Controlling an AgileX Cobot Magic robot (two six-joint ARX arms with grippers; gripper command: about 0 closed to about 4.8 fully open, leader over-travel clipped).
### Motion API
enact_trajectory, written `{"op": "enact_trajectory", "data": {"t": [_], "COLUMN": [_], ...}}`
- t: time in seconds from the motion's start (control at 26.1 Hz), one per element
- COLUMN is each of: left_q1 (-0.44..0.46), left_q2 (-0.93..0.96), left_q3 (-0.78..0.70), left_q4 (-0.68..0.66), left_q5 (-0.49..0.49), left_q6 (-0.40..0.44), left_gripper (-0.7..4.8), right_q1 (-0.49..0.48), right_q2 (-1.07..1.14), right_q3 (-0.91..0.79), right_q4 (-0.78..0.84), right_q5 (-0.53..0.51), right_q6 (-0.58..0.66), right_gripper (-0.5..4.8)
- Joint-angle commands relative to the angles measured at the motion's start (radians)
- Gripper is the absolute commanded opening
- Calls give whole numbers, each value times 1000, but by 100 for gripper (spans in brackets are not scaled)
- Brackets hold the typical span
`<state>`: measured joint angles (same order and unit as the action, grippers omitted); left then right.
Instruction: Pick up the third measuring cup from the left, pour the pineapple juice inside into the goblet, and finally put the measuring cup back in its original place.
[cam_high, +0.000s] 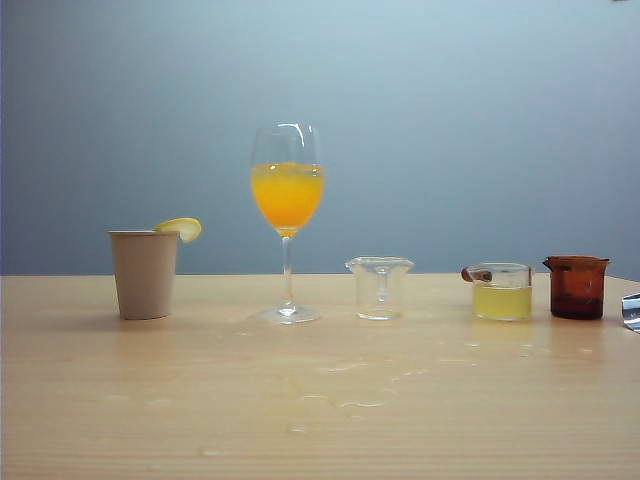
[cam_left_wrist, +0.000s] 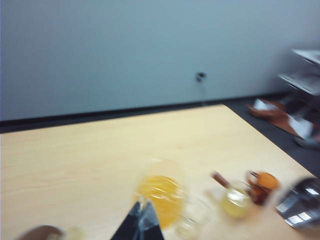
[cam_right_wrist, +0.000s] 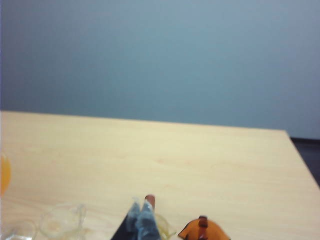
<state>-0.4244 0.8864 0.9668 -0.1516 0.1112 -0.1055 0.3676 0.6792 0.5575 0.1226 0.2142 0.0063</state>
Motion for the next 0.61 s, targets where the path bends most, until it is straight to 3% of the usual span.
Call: {"op": "enact_trajectory", "data": {"t": [0.04, 0.15, 0.61], "left_q1": [-75, -115, -115], "left_q2": [12, 12, 12], "left_q3": [7, 8, 15], "left_q4": [-40, -45, -33], "left_q5": [-14, -21, -17], "left_q6": [0, -3, -43], "left_gripper": [-5, -5, -5], "right_q1": [42, 51, 51], "right_q2": [52, 115, 333], "right_q3": [5, -15, -244], "right_q4": [69, 173, 548], "right_q5": [0, -13, -15], "right_q6": [10, 54, 99], "right_gripper": [-6, -6, -6]}}
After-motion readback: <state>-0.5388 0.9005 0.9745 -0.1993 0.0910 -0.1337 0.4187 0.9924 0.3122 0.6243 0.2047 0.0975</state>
